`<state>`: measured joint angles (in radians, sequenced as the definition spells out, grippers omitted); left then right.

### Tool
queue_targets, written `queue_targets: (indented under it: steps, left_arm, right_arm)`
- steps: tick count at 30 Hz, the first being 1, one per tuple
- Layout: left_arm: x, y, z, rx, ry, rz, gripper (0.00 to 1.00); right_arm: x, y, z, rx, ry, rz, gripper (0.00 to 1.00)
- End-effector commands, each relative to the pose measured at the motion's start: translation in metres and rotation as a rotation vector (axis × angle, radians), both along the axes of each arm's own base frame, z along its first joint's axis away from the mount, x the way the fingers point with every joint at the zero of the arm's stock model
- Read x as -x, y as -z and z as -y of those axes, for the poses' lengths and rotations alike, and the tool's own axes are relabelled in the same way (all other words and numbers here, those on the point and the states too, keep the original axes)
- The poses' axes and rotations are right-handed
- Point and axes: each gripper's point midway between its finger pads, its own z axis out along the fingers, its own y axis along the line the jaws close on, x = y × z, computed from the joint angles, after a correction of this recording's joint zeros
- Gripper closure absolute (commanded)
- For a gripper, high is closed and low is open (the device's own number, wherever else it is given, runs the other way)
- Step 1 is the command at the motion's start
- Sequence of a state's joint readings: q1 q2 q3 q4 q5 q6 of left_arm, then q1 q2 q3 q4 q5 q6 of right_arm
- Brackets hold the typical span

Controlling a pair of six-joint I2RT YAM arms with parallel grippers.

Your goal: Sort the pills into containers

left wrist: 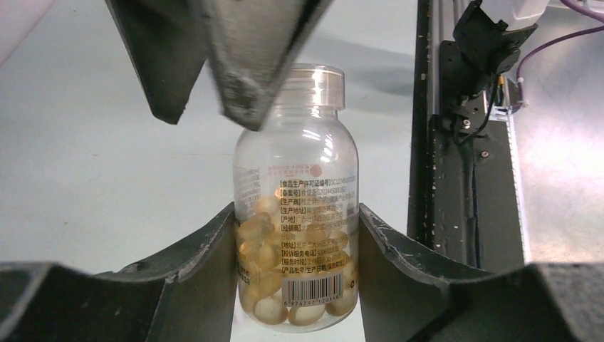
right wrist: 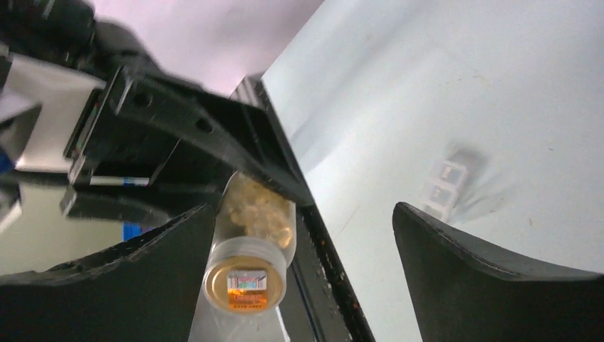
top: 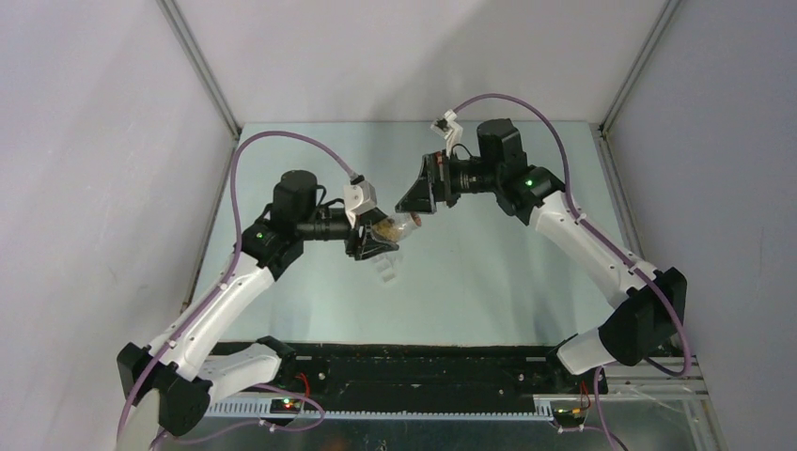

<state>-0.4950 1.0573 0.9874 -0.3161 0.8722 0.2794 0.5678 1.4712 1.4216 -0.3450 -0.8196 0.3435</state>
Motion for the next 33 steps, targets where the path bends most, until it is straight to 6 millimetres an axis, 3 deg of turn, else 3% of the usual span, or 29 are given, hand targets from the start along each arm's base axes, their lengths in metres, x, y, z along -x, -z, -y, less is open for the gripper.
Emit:
queue_targets:
  steps: [1, 5, 11, 15, 18, 23, 30, 33]
  left_arm:
    - [-0.012, -0.017, -0.001, 0.010, -0.037, 0.103, 1.00]
    - [-0.030, -0.018, -0.005, -0.002, -0.121, 0.145, 1.00]
    - [-0.046, -0.021, -0.011, -0.004, -0.216, 0.178, 1.00]
    - [-0.053, -0.022, -0.015, 0.000, -0.267, 0.180, 1.00]
    - [-0.053, -0.020, -0.015, 0.005, -0.278, 0.168, 1.00]
    - [-0.054, -0.019, -0.016, 0.010, -0.291, 0.150, 1.00]
    - [-0.053, -0.020, -0.014, 0.016, -0.289, 0.132, 1.00]
    - [-0.050, -0.023, -0.012, 0.021, -0.270, 0.122, 1.00]
  right_arm:
    - [-0.026, -0.037, 0.004, -0.071, 0.276, -0.085, 0.01]
    - [-0.023, -0.028, -0.009, -0.082, 0.403, -0.284, 0.02]
    - [-0.020, -0.022, -0.014, -0.102, 0.495, -0.422, 0.21]
    - [-0.019, -0.025, -0.009, -0.105, 0.541, -0.433, 0.29]
    - [-0.019, -0.033, -0.009, -0.141, 0.541, -0.419, 0.42]
    - [-0.021, -0.045, -0.008, -0.180, 0.531, -0.391, 0.39]
    - [-0.018, -0.044, -0.007, -0.163, 0.446, -0.337, 0.64]
    - [-0.025, -0.043, 0.002, -0.145, 0.400, -0.241, 0.68]
